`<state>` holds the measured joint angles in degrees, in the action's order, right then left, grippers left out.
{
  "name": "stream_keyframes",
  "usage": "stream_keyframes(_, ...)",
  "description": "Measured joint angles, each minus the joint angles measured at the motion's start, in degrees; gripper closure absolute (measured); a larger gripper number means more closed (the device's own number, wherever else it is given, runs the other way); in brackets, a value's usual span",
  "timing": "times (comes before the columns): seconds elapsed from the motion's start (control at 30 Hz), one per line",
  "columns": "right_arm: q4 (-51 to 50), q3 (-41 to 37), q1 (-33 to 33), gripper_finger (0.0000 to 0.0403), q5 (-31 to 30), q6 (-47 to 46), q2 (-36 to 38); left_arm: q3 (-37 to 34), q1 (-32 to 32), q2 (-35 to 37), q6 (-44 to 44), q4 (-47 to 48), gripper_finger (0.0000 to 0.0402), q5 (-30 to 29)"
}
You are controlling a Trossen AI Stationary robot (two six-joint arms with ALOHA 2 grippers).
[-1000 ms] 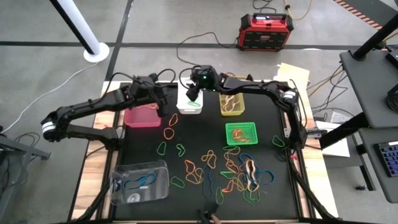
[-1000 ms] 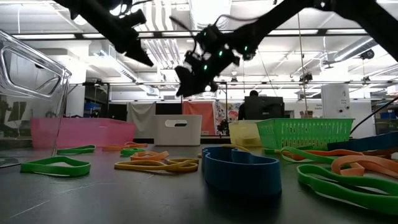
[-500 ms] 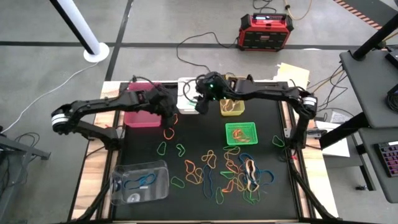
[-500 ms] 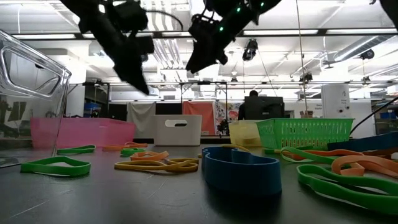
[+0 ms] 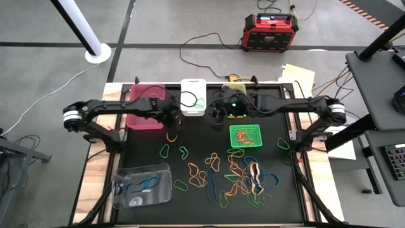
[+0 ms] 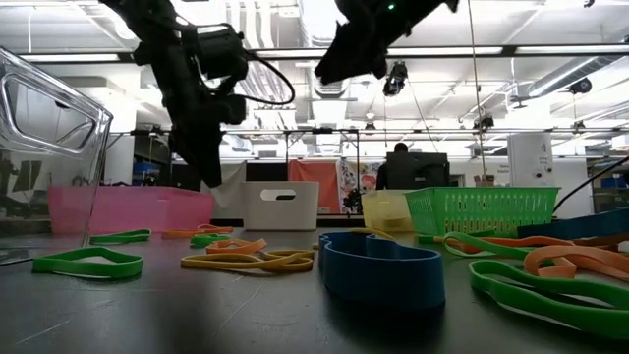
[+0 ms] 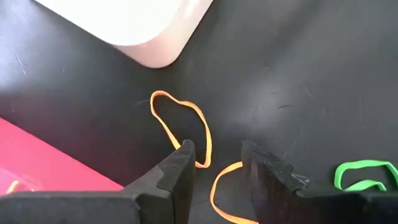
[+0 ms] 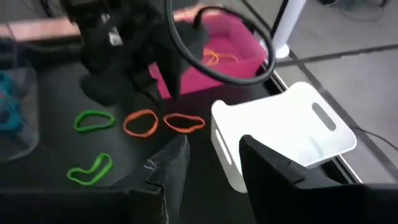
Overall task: Sort rubber bands into baskets
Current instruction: Put the orange rubber band into the green bin
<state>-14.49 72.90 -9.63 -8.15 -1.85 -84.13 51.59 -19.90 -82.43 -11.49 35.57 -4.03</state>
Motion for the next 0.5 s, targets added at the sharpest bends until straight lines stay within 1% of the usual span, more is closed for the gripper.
stream_keyframes(0.1,2.79,-3.63,-0.13,0.0264,-0.99,-0.63,2.71,0.0,0.47,-1.09,-1.15,-0.66,0.0284,-0.02)
stream_keyframes(0.23,6.79,-7.48,-0.12,0.0264,-1.06,-1.29,5.36,0.02,1.93,-2.7,-2.89,-3.85,0.0284,-0.04)
stream_keyframes(0.5,10.42,-11.67,-0.11,0.0264,-0.97,-3.13,7.63,1.11,2.6,-6.86,-7.95,-3.58,0.0284,-2.93)
